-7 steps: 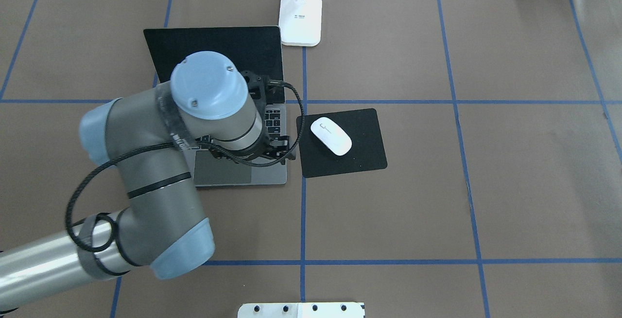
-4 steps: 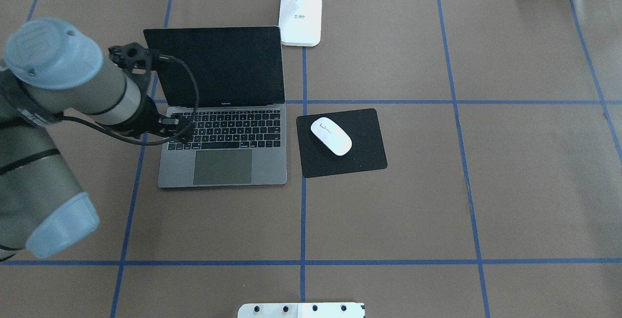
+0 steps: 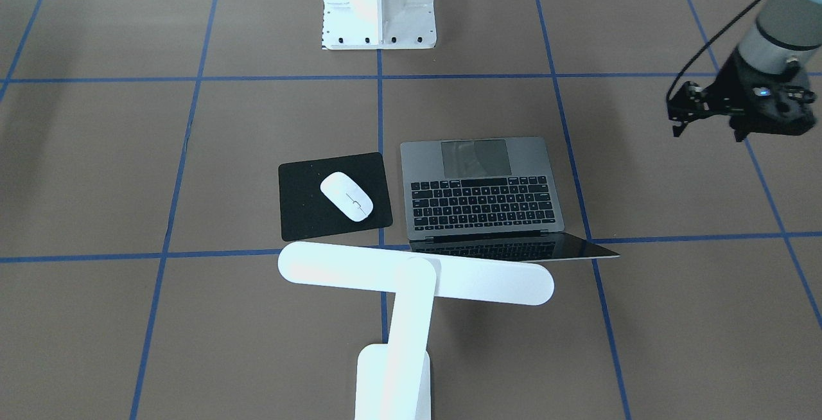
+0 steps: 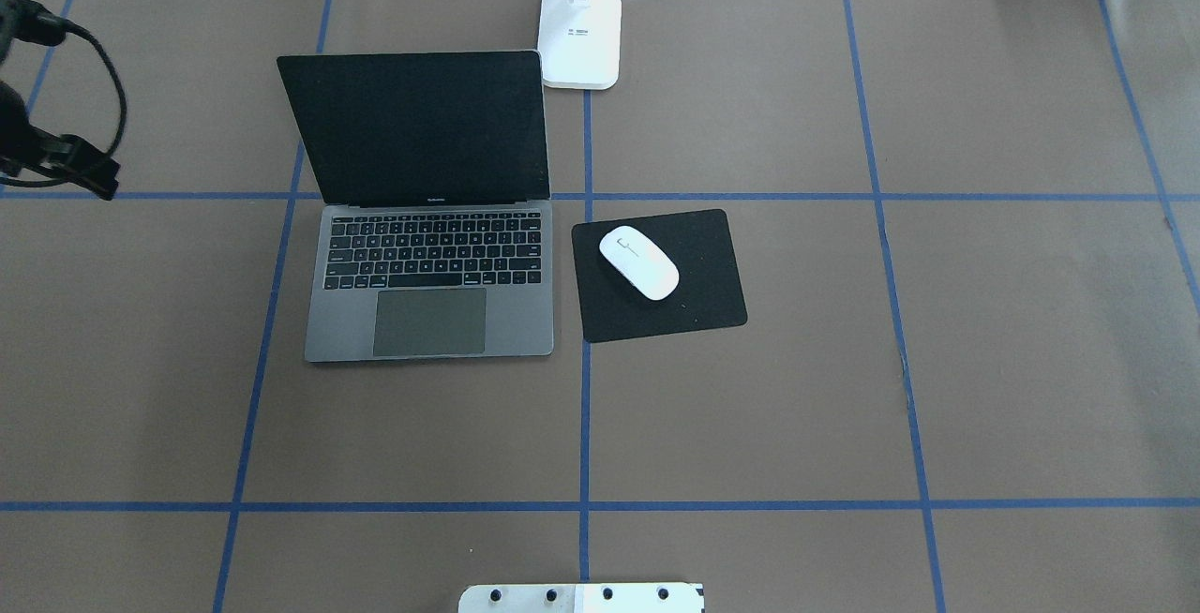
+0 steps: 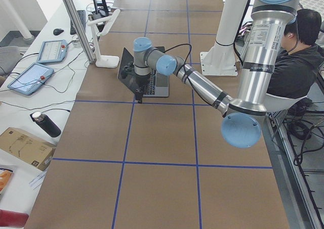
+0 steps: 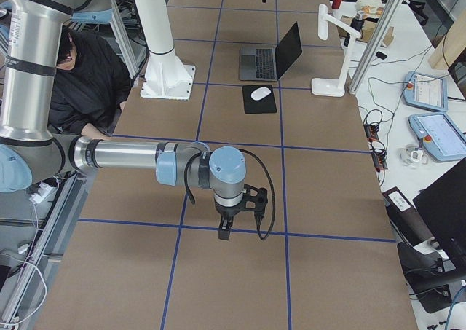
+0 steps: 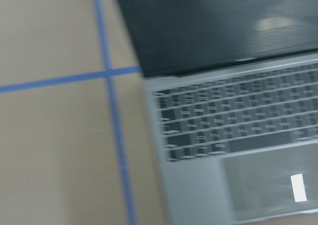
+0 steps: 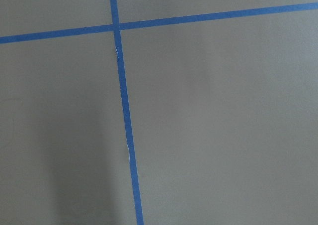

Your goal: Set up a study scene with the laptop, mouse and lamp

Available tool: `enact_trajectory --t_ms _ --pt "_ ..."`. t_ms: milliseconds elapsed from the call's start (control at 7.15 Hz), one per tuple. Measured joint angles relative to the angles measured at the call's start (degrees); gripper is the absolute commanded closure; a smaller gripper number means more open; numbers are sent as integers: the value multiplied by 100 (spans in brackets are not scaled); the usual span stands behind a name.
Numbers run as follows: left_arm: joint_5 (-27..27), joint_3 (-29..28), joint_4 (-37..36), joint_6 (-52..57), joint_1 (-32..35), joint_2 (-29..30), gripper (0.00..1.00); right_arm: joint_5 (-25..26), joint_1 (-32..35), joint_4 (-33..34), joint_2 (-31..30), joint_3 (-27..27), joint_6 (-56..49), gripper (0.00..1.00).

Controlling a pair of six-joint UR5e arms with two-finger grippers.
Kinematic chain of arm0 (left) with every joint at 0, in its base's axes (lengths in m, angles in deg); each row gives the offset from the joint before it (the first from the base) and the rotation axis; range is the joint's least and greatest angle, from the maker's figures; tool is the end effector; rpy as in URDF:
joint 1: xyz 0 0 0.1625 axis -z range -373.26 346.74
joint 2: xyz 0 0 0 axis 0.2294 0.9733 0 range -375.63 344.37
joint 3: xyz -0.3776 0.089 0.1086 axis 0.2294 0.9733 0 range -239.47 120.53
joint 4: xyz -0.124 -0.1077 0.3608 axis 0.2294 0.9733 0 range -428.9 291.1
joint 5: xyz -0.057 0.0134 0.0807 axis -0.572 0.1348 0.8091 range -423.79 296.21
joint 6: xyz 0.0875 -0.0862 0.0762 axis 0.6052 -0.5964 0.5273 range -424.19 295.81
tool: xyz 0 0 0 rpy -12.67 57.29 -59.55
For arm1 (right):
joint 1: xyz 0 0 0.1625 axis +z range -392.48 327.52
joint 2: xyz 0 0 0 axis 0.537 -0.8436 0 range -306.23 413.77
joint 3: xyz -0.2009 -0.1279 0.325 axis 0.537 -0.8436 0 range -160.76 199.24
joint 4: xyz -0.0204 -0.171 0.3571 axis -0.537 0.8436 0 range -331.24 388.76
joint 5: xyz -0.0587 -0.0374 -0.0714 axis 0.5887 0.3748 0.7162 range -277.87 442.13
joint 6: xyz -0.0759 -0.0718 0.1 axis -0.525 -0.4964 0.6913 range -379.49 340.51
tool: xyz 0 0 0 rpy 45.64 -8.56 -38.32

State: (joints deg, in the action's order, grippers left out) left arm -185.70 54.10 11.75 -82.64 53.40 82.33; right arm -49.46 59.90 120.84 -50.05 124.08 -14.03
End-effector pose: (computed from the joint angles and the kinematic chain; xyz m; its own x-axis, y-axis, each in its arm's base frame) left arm 0.1509 -0.4933 0.4421 0.7804 0.2238 -0.5839 -0.1262 0.9709 0.2035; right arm 0.0529 -0.3729 0.6572 0.7394 0.1382 0.6589 -0.1123 0.9903 -0.0817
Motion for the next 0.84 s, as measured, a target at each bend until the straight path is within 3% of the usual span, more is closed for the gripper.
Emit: enact_trajectory --t_ms 420,839 --pt "-493 -1021 51 1907 1468 -423 0 -79 -7 2 59 6 30 1" --pt "-702 -1502 62 2274 2149 -807 0 -145 -9 8 88 13 38 1"
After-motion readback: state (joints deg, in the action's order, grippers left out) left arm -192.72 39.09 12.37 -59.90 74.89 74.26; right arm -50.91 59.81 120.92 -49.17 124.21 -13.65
